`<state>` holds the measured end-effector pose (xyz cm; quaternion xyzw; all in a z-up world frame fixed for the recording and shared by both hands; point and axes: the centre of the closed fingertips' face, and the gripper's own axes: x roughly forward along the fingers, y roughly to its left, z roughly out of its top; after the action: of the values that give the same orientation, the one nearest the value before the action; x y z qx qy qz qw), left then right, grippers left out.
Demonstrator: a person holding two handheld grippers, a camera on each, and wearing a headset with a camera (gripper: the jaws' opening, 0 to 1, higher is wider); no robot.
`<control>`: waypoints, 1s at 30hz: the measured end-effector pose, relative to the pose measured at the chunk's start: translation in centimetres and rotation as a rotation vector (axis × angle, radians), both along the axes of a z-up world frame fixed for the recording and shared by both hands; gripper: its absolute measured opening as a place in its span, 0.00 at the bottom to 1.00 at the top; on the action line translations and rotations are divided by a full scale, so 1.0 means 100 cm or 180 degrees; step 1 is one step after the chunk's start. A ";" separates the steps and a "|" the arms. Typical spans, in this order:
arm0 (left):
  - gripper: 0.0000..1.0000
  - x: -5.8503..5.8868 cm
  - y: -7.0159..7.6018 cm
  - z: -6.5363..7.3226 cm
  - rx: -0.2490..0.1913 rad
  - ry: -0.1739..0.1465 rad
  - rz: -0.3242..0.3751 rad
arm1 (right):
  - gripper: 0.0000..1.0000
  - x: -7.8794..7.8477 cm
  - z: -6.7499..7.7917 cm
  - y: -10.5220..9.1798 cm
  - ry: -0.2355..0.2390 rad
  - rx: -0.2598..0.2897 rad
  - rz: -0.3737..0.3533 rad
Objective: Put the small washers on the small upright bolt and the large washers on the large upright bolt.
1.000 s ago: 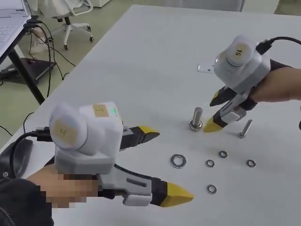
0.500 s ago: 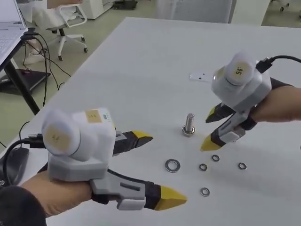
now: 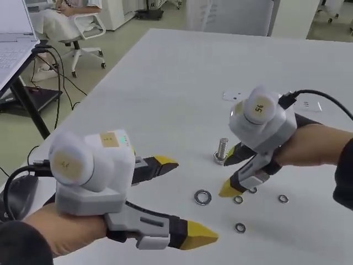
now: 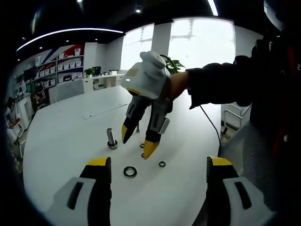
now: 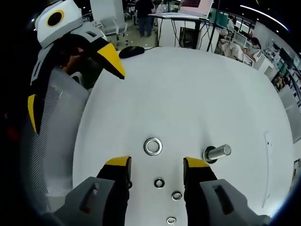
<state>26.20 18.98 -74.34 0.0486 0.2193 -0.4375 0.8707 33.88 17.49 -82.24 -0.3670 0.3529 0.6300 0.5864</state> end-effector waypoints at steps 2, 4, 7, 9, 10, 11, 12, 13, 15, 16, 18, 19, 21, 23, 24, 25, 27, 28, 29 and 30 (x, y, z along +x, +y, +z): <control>0.83 -0.001 0.000 0.000 -0.0007 0.0002 0.0007 | 0.45 -0.002 -0.003 0.004 0.0001 -0.0015 0.0034; 0.83 -0.002 0.000 -0.001 -0.0001 0.0004 0.0016 | 0.45 -0.004 -0.008 0.009 0.0023 -0.0020 0.0063; 0.83 -0.003 0.001 -0.001 -0.0003 0.0008 0.0031 | 0.41 -0.005 -0.018 0.015 0.0015 -0.0057 0.0108; 0.83 -0.003 0.002 -0.002 -0.0004 0.0011 0.0045 | 0.41 -0.006 -0.025 0.015 0.0037 -0.0111 0.0126; 0.83 -0.004 0.003 -0.002 -0.0004 0.0014 0.0053 | 0.41 -0.007 -0.029 0.015 0.0035 -0.0138 0.0149; 0.83 -0.004 0.003 -0.002 -0.0008 0.0015 0.0057 | 0.40 -0.007 -0.031 0.015 0.0038 -0.0169 0.0156; 0.83 -0.004 0.003 -0.002 -0.0010 0.0012 0.0063 | 0.39 -0.006 -0.034 0.015 0.0021 -0.0189 0.0169; 0.83 -0.004 0.004 -0.002 -0.0008 0.0014 0.0070 | 0.39 -0.006 -0.035 0.016 0.0031 -0.0198 0.0170; 0.83 -0.004 0.005 -0.002 -0.0013 0.0013 0.0078 | 0.39 -0.006 -0.039 0.017 0.0062 -0.0219 0.0169; 0.83 -0.004 0.005 -0.002 -0.0017 0.0011 0.0081 | 0.38 -0.006 -0.040 0.017 0.0058 -0.0228 0.0169; 0.83 -0.004 0.005 -0.002 -0.0023 0.0016 0.0084 | 0.37 -0.005 -0.044 0.017 0.0036 -0.0278 0.0194; 0.83 -0.005 0.005 -0.003 -0.0017 0.0016 0.0087 | 0.37 -0.005 -0.046 0.017 0.0015 -0.0302 0.0207; 0.83 -0.006 0.006 -0.003 -0.0022 0.0022 0.0091 | 0.36 -0.005 -0.048 0.018 0.0032 -0.0327 0.0208; 0.83 -0.006 0.006 -0.003 -0.0025 0.0026 0.0094 | 0.35 -0.004 -0.048 0.019 0.0019 -0.0321 0.0215; 0.83 -0.006 0.006 -0.003 -0.0026 0.0027 0.0096 | 0.34 -0.004 -0.048 0.020 0.0031 -0.0329 0.0211; 0.83 -0.006 0.006 -0.003 -0.0023 0.0022 0.0099 | 0.34 -0.004 -0.049 0.020 0.0021 -0.0334 0.0212; 0.83 -0.007 0.007 -0.003 -0.0031 0.0026 0.0104 | 0.34 -0.005 -0.051 0.020 0.0032 -0.0354 0.0220; 0.83 -0.007 0.007 -0.003 -0.0032 0.0022 0.0107 | 0.33 -0.006 -0.052 0.020 0.0034 -0.0364 0.0225; 0.83 -0.007 0.007 -0.003 -0.0036 0.0025 0.0108 | 0.33 -0.006 -0.052 0.021 0.0018 -0.0366 0.0232; 0.83 -0.007 0.008 -0.003 -0.0039 0.0024 0.0112 | 0.33 -0.006 -0.053 0.021 0.0011 -0.0386 0.0238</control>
<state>25.49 19.74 -74.69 0.0378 0.2208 -0.4235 0.8777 33.32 19.57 -87.56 -0.4137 0.3775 0.6296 0.5385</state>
